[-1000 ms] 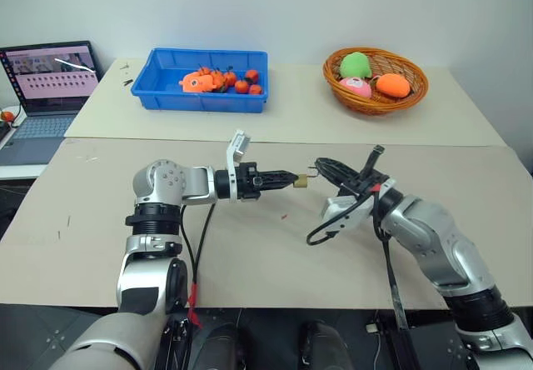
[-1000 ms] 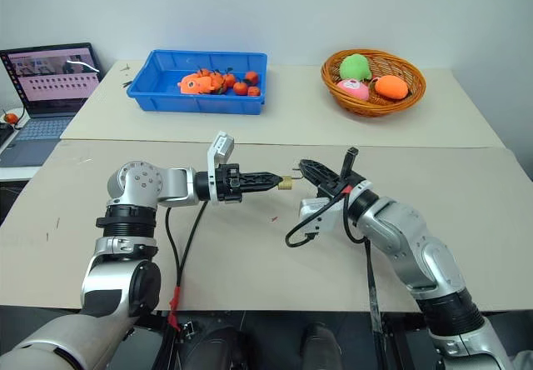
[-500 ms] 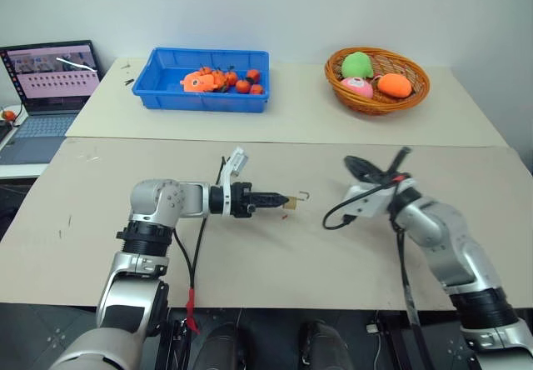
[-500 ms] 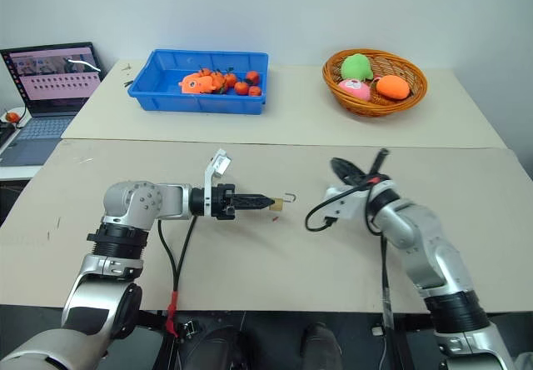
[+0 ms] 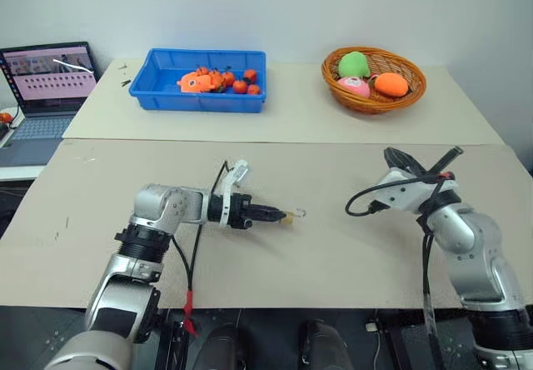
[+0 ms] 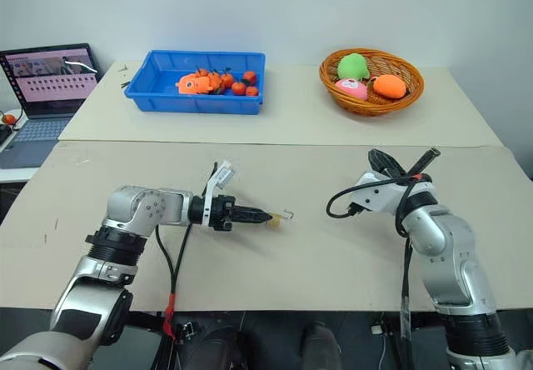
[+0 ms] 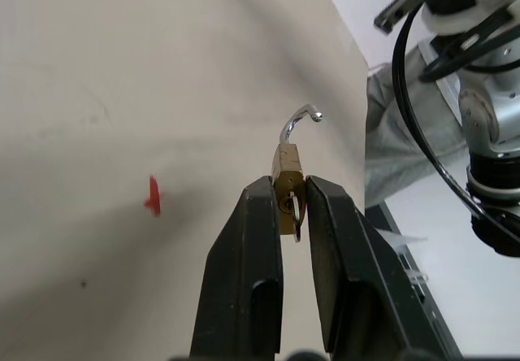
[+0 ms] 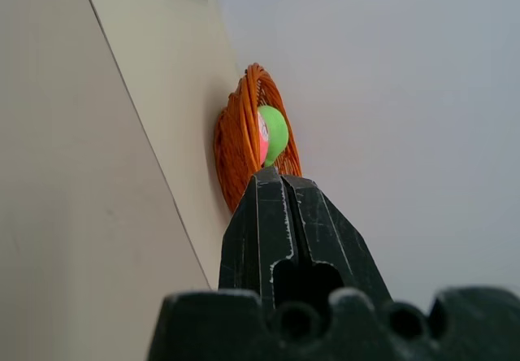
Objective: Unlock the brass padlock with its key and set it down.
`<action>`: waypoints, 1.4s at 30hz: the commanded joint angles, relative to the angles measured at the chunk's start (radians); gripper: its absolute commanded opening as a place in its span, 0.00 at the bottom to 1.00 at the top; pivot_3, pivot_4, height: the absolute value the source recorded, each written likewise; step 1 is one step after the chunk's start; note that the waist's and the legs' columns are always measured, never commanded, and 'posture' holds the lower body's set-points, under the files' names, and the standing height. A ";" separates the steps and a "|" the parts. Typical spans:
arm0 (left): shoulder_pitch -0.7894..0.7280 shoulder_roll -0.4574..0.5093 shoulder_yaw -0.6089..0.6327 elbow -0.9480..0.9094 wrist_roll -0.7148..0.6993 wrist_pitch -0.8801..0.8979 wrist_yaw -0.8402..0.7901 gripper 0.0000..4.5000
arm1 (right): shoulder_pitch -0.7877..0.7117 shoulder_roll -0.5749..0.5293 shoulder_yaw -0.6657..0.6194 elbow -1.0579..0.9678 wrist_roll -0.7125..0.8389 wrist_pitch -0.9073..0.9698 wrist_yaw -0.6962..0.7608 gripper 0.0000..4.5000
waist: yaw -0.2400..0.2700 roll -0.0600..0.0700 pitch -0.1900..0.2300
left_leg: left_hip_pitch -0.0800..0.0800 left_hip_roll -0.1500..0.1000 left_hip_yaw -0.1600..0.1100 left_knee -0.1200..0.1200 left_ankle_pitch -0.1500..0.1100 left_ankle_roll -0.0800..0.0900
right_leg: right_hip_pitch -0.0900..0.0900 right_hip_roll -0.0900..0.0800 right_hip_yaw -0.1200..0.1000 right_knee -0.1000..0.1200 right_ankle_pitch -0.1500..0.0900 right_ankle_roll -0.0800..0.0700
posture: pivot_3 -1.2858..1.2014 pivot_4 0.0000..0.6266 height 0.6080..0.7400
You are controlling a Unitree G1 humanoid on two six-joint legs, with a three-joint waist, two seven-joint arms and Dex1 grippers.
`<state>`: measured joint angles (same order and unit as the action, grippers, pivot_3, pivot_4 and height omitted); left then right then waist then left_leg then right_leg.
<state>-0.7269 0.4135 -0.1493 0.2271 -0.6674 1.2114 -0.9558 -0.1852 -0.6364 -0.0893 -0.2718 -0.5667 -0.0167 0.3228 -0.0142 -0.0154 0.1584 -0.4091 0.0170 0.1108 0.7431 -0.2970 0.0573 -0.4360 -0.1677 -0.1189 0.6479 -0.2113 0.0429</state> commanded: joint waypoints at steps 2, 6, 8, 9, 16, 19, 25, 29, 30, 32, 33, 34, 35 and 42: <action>0.014 0.029 -0.039 -0.035 0.012 0.001 -0.033 0.07 | 0.000 0.003 -0.020 -0.061 -0.007 0.029 -0.016 0.00 | 0.000 0.000 0.000 | 0.000 0.000 0.000 0.000 0.000 0.000 | 0.000 0.000 0.000 0.000 0.000 0.000 | 0.52 0.24 0.64; 0.030 0.054 -0.117 -0.049 0.091 -0.068 -0.019 0.07 | 0.002 0.006 -0.013 -0.074 -0.011 0.041 -0.019 0.00 | 0.000 0.000 0.000 | 0.000 0.000 0.000 0.000 0.000 0.000 | 0.000 0.000 0.000 0.000 0.000 0.000 | 0.52 0.24 0.64; 0.032 0.055 -0.131 -0.042 0.118 -0.085 -0.008 0.07 | 0.001 0.008 -0.012 -0.078 -0.012 0.045 -0.019 0.00 | 0.000 0.000 0.000 | 0.000 0.000 0.000 0.000 0.000 0.000 | 0.000 0.000 0.000 0.000 0.000 0.000 | 0.52 0.24 0.64; 0.033 0.056 -0.136 -0.040 0.130 -0.097 -0.008 0.07 | 0.000 0.010 -0.011 -0.080 -0.012 0.047 -0.020 0.00 | 0.001 0.000 0.000 | 0.000 0.000 0.000 0.000 0.000 0.000 | 0.000 0.000 0.000 0.000 0.000 0.000 | 0.52 0.24 0.64; 0.058 0.060 -0.157 -0.075 0.197 -0.213 0.005 0.61 | -0.005 0.010 -0.013 -0.078 -0.016 0.049 -0.024 0.00 | 0.002 0.000 0.000 | 0.000 0.000 0.000 0.000 0.000 0.000 | 0.000 0.000 0.000 0.000 0.000 0.000 | 0.52 0.24 0.64; 0.062 0.053 -0.145 -0.075 0.221 -0.275 0.021 0.84 | -0.008 0.006 -0.010 -0.072 -0.019 0.044 -0.024 0.00 | 0.002 0.000 0.000 | 0.001 0.001 0.000 0.001 0.000 0.000 | 0.001 0.000 0.000 0.001 0.000 0.000 | 0.52 0.24 0.64; 0.032 0.026 -0.077 -0.004 0.324 -0.574 0.100 0.99 | -0.030 0.012 -0.002 -0.052 -0.017 0.045 -0.030 0.00 | 0.001 0.000 0.000 | 0.001 0.001 0.000 0.003 0.000 0.000 | 0.001 0.000 0.001 0.001 -0.003 0.005 | 0.52 0.24 0.64; 0.052 0.003 -0.030 0.028 0.381 -0.730 0.164 0.99 | -0.023 0.031 -0.017 -0.056 -0.003 0.070 -0.035 0.00 | 0.003 0.000 0.000 | -0.002 0.001 0.000 0.002 0.000 0.000 | -0.002 0.000 0.001 0.001 0.001 -0.002 | 0.52 0.24 0.64; 0.064 -0.001 -0.025 0.034 0.405 -0.775 0.187 0.99 | -0.019 0.040 -0.027 -0.060 0.006 0.080 -0.036 0.00 | 0.003 0.000 0.000 | -0.003 0.001 0.000 0.002 0.000 0.000 | -0.002 0.000 0.001 0.001 0.001 -0.002 | 0.52 0.24 0.64; 0.087 -0.025 0.012 0.036 0.418 -0.824 0.248 0.99 | -0.006 0.060 -0.048 -0.073 0.024 0.114 -0.035 0.00 | 0.004 0.000 0.000 | -0.004 0.000 0.000 0.001 0.000 0.001 | -0.003 0.000 0.000 0.000 0.001 -0.002 | 0.52 0.24 0.64; 0.094 -0.041 0.039 0.041 0.423 -0.853 0.292 0.99 | 0.001 0.073 -0.060 -0.077 0.035 0.135 -0.037 0.00 | 0.007 0.000 0.000 | -0.004 0.000 0.000 0.001 0.000 0.001 | -0.003 0.000 0.000 -0.001 0.001 -0.002 | 0.52 0.24 0.64; 0.101 -0.060 0.070 0.050 0.430 -0.889 0.343 0.99 | 0.009 0.092 -0.074 -0.084 0.047 0.161 -0.044 0.00 | 0.008 0.000 0.000 | -0.005 0.000 -0.001 0.001 0.000 0.001 | -0.003 0.000 -0.001 -0.001 0.001 -0.002 | 0.52 0.24 0.64; 0.106 -0.083 0.110 0.059 0.429 -0.908 0.403 0.99 | 0.015 0.120 -0.092 -0.092 0.073 0.191 -0.052 0.00 | 0.011 0.000 0.000 | -0.005 0.000 -0.001 0.001 0.000 0.001 | -0.003 0.000 -0.002 -0.001 0.001 -0.002 | 0.52 0.24 0.64; 0.142 -0.158 0.331 0.145 0.439 -1.019 0.732 0.99 | 0.036 0.281 -0.265 -0.144 0.226 0.400 -0.118 0.00 | 0.015 0.000 0.000 | -0.005 0.000 -0.002 0.001 -0.001 0.002 | -0.002 0.000 -0.002 -0.001 0.002 -0.001 | 0.52 0.24 0.64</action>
<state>-0.5925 0.2552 0.1222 0.3638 -0.2324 0.2417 -0.2964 -0.1411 -0.3654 -0.2670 -0.3632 -0.3870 0.3245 0.2415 0.0010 -0.0153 0.1583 -0.4141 0.0170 0.1091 0.7441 -0.2978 0.0591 -0.4383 -0.1678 -0.1207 0.6469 -0.2095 0.0416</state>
